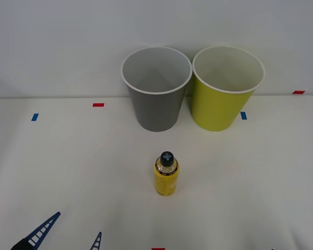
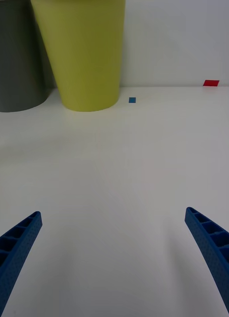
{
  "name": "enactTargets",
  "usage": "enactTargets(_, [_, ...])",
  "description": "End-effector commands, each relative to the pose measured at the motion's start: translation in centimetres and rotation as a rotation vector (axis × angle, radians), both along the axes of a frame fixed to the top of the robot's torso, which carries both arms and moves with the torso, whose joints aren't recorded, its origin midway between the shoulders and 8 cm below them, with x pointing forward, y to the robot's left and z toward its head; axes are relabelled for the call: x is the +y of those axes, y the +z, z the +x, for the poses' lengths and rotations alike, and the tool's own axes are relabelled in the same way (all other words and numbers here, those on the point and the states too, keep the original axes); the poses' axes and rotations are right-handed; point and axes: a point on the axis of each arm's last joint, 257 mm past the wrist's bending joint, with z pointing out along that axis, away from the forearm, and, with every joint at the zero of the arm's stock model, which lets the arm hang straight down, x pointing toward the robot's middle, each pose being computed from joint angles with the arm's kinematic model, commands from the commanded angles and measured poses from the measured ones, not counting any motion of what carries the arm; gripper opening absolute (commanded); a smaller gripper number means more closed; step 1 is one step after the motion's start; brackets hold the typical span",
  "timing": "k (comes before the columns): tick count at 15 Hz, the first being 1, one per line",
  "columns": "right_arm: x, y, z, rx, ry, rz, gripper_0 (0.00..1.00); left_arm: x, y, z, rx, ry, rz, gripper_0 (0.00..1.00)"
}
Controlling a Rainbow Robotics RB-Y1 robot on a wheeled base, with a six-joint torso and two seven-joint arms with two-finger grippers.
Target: Put cans in the gray bin and PET bottles in the light green bin.
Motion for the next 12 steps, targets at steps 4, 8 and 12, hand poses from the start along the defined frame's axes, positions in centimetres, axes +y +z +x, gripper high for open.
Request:
enactTargets(4, [0.0, 0.0, 0.0, 0.000, 0.000, 0.000, 1.00, -4.3, -0.6, 3.0, -0.012, -0.174, 0.008, 1.00])
enactTargets(8, [0.0, 0.0, 0.0, 0.000, 0.000, 0.000, 1.00, -6.5, -0.1, 5.6, -0.018, -0.228, 0.008, 1.00])
enactTargets(12, [0.0, 0.0, 0.0, 0.000, 0.000, 0.000, 1.00, -9.5, 0.1, 7.2, -0.009, -0.286, 0.005, 1.00])
